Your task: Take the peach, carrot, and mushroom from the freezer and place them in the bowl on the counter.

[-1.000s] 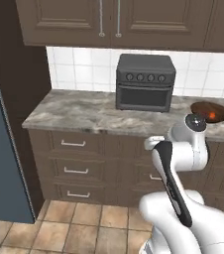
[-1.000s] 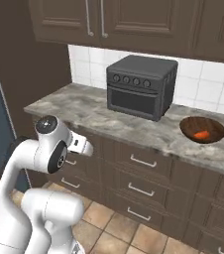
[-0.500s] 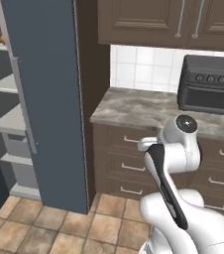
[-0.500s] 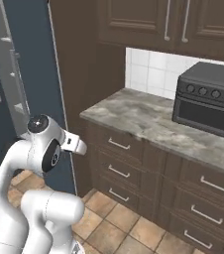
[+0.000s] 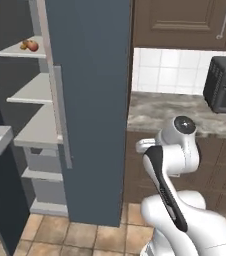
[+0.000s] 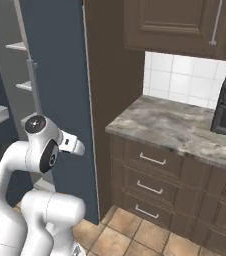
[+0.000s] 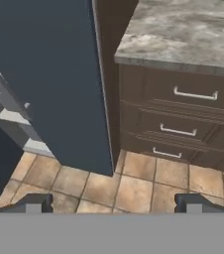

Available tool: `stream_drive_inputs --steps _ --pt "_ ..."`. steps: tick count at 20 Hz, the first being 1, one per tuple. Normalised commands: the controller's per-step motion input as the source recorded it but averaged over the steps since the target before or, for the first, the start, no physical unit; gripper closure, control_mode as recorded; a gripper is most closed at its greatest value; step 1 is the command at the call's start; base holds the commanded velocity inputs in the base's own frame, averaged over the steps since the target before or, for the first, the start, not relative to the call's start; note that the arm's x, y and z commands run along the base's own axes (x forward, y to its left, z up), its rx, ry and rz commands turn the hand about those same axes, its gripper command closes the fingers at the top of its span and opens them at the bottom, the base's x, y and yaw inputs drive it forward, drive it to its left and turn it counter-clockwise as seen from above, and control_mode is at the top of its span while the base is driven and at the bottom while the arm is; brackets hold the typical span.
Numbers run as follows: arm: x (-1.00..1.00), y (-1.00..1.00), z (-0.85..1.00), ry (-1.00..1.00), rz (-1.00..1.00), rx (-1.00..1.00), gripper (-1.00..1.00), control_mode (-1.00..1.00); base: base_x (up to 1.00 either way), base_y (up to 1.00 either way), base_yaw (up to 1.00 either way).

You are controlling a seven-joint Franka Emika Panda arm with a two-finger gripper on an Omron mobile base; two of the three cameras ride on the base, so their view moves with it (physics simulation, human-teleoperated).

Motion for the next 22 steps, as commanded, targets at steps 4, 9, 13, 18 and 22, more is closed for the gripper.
stream_drive_inputs --steps 4,9,13,18,22 --pt "0.0 0.0 0.0 0.0 0.0 0.0 -1.0 1.0 0.37 1.0 -0.34" --pt "0.0 0.0 0.0 0.0 0.0 0.0 -1.0 1.0 0.2 1.0 -0.29" --pt "0.0 0.0 0.0 0.0 0.0 0.0 -1.0 1.0 0.17 1.0 -0.26" --pt "0.0 0.0 0.0 0.0 0.0 0.0 -1.0 1.0 0.5 0.9 -0.17" --pt "0.0 0.0 0.0 0.0 0.0 0.0 -1.0 1.0 0.48 0.19 -0.09"
